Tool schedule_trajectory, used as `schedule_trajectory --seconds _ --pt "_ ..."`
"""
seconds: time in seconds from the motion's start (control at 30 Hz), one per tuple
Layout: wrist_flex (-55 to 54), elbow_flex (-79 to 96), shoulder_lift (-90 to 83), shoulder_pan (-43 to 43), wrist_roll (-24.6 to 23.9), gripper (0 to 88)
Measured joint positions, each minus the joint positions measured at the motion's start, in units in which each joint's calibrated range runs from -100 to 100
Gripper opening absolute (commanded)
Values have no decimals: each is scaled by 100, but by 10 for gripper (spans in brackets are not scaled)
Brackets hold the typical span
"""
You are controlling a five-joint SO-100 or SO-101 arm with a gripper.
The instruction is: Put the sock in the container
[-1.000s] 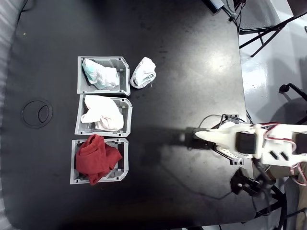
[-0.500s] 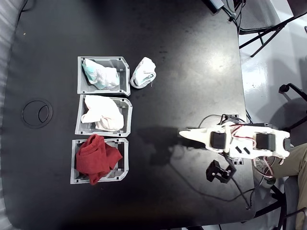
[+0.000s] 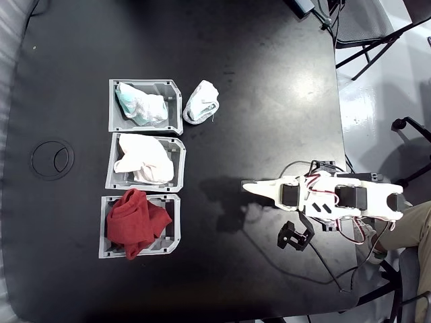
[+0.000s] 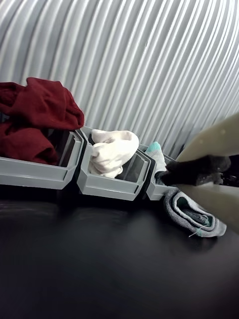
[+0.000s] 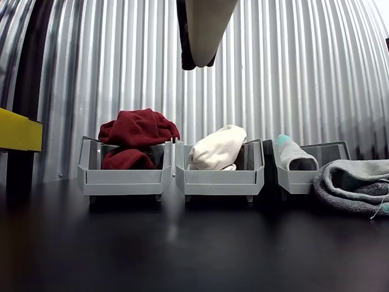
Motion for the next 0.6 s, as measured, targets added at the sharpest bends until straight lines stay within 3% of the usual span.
schedule_trajectory --seconds 0.6 --pt "0 441 0 0 0 13"
